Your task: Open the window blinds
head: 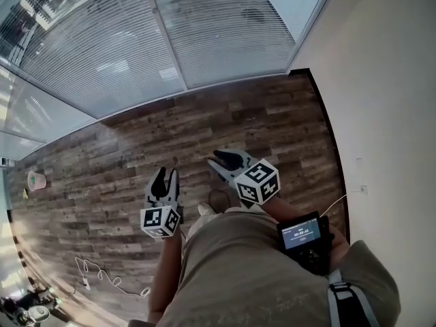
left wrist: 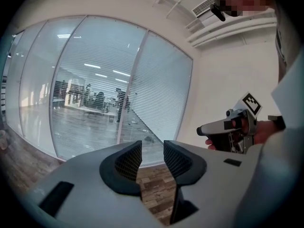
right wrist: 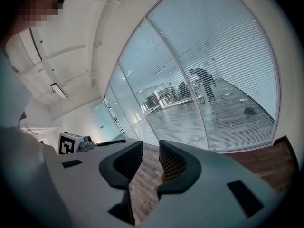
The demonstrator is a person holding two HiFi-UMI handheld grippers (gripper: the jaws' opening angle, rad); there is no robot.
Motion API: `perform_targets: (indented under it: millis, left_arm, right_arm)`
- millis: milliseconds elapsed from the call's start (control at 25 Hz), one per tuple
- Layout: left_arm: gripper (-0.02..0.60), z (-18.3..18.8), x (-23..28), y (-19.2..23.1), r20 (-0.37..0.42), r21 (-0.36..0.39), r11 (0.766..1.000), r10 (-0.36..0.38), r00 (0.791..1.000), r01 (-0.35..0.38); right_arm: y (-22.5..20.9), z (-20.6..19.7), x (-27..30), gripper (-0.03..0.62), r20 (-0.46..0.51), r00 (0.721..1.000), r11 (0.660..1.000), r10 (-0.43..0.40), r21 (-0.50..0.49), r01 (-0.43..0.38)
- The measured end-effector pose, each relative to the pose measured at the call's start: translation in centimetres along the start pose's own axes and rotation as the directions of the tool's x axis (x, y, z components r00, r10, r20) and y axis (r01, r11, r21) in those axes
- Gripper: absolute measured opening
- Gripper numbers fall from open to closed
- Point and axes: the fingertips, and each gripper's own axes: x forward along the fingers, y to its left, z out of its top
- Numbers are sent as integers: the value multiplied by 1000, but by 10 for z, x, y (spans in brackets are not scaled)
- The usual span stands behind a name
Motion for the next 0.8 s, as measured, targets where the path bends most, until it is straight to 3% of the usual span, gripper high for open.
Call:
perform_targets:
  millis: [800]
  left_arm:
    - [156, 12, 16, -7, 4, 7, 1000, -2, 1000, 2]
  right_arm:
    - [-17, 10, -3, 107, -5, 1000, 1000, 4, -1, -4]
